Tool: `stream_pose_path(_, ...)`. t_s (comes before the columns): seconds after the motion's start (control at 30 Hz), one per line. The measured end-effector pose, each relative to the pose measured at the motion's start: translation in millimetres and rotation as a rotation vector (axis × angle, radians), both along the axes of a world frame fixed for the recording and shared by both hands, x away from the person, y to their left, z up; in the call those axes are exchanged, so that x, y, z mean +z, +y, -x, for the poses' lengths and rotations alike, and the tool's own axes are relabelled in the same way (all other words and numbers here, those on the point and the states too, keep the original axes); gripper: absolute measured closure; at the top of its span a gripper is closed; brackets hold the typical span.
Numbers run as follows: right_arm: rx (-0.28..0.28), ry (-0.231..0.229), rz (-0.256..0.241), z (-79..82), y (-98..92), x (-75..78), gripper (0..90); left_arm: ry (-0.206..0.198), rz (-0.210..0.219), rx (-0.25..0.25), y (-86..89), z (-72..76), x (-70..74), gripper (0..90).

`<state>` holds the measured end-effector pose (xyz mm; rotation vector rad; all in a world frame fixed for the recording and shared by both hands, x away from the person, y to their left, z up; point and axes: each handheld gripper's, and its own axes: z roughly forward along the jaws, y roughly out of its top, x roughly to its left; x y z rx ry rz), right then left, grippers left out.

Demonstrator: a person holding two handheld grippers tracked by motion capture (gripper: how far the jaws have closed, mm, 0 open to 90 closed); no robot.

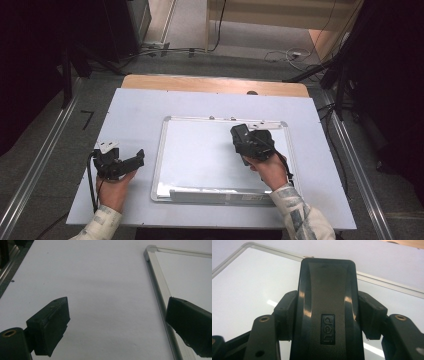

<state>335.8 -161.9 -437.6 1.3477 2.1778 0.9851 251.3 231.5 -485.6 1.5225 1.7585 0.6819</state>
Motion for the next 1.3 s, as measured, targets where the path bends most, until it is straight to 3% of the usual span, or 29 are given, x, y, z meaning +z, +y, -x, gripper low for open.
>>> stream_pose_path(0.5,-0.109,0.007,-0.017,10.3,-51.7,-3.4,37.1,-0.001,-0.002,0.001,-1.3,-1.0,-0.6,5.8)
stream_pose_path(0.87,-0.176,0.007,-0.012,17.3,-74.8,-6.6,37.1,0.000,-0.002,0.001,-1.1,-0.8,-0.6,5.8)
stream_pose_path(1.3,-0.252,0.040,-0.005,31.9,-96.1,-15.1,36.8,-0.001,-0.002,0.002,-1.2,-0.4,0.0,5.8)
